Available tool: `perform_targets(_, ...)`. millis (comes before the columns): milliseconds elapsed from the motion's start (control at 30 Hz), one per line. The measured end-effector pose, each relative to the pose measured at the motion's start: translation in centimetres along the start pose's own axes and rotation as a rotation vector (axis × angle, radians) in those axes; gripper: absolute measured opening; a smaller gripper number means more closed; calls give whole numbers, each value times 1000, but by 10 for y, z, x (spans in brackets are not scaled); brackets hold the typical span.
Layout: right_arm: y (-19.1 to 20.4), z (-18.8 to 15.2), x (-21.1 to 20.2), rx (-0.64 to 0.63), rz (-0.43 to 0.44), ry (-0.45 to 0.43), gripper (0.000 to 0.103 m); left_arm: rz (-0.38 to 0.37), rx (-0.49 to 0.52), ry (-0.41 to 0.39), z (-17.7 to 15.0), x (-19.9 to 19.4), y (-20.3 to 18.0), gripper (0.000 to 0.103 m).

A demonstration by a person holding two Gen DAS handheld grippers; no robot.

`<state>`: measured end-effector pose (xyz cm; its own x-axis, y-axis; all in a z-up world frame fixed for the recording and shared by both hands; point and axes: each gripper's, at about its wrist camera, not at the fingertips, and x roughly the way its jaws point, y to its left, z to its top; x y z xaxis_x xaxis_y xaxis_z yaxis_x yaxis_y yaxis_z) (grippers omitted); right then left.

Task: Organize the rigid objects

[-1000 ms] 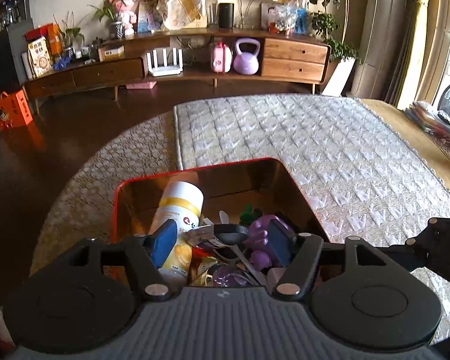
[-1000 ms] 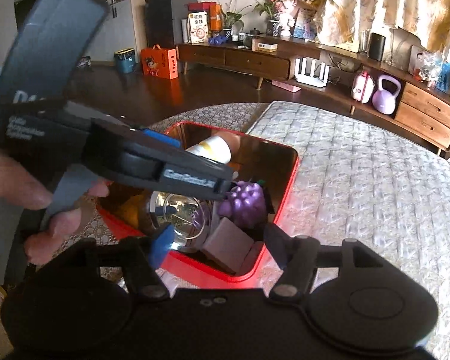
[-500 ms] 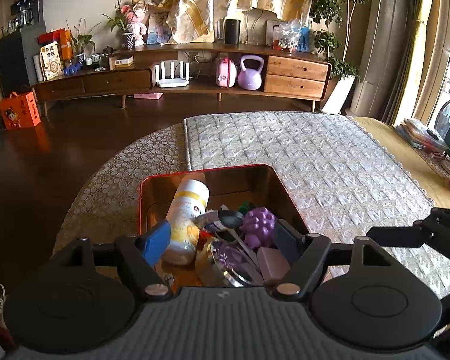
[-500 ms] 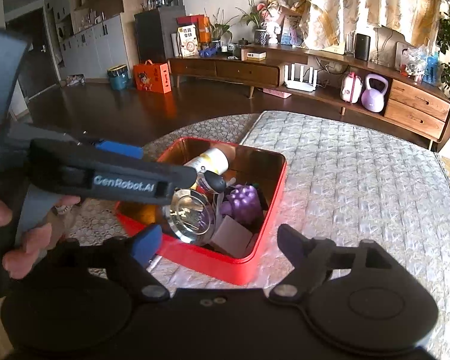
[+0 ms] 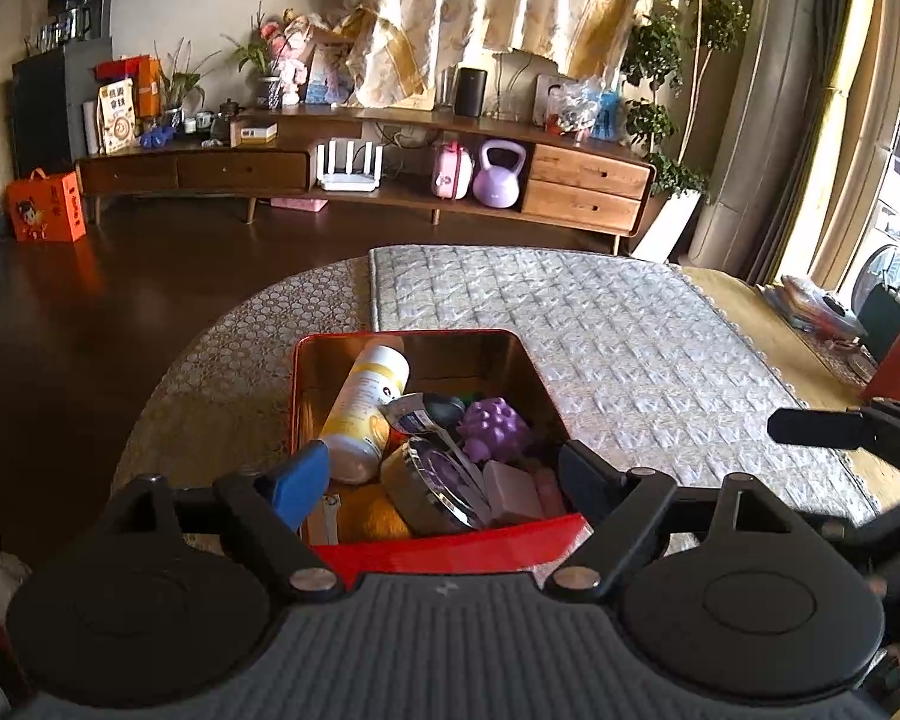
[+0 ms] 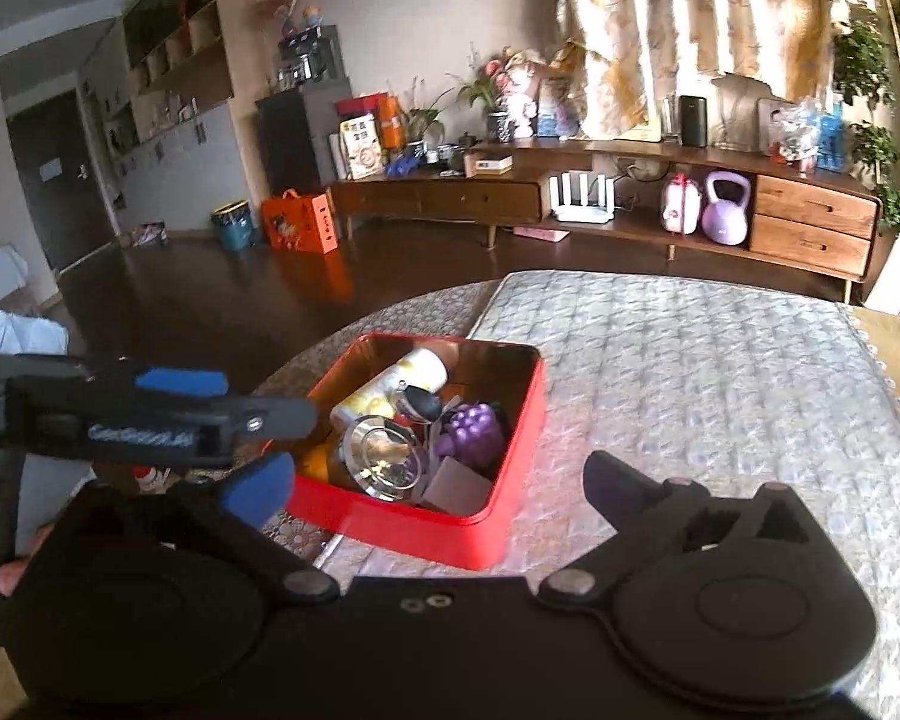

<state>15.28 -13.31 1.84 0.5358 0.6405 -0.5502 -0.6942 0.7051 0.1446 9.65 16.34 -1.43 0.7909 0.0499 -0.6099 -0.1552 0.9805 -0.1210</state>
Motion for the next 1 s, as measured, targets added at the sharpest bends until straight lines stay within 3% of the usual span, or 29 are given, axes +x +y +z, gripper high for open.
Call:
perform_targets(100, -5, -1, -10, 20, -13, -31, 103, 3, -9, -17, -4, -9, -3, 100)
perform_targets(167, -8, -1, -16, 28, -11, -49, 103, 3, -29, -26, -8, -15, -4, 103)
perform_targets(533, -11, -9, -33, 41, -31, -89, 103, 96, -38, -43, -28, -38, -22, 103)
perform_targets(1000, -26, -19, -30, 70, -59, -79, 103, 103, -45, -37, -31, -43, -33, 103)
